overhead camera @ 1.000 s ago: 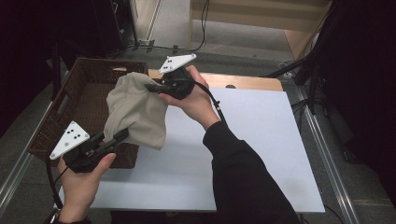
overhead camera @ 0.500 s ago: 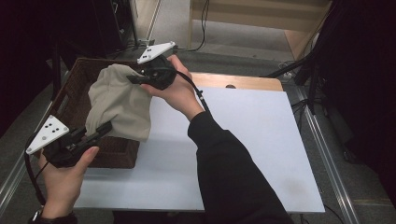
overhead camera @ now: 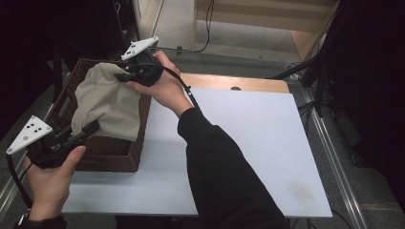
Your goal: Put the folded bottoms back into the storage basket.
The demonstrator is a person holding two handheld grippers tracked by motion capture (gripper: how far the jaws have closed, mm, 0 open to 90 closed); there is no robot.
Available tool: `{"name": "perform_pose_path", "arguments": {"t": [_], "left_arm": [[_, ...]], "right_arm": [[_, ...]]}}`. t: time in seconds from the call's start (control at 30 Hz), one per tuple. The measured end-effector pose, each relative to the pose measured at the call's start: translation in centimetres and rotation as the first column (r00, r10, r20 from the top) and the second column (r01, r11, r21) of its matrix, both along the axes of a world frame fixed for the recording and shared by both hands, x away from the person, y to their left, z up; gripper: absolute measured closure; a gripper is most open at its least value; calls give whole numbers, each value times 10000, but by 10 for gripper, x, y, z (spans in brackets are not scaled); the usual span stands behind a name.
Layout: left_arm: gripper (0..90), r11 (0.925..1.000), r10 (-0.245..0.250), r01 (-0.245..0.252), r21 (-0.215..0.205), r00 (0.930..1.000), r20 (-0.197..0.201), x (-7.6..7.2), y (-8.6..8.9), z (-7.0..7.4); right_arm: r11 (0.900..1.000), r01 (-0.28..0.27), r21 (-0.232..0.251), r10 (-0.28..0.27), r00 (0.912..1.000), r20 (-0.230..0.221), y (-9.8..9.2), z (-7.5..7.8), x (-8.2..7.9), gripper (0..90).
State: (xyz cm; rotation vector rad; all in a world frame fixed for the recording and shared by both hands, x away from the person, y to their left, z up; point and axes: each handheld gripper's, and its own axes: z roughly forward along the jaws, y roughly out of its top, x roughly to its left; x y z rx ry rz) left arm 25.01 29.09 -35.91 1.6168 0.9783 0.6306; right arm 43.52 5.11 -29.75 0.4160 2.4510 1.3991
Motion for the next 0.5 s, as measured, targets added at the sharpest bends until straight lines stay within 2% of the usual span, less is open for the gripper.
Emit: {"name": "perform_pose_path", "arguments": {"t": [0.3, 0.5], "left_arm": [[700, 9996, 274, -273, 59, 9995, -128, 2, 15, -6], [699, 9996, 296, -295, 24, 9989, -375, 8, 22, -14]], "right_arm": [[9997, -202, -111, 201, 9998, -79, 21, -7, 8, 752], [9995, -206, -225, 201, 9995, -240, 33, -13, 15, 752]]}}
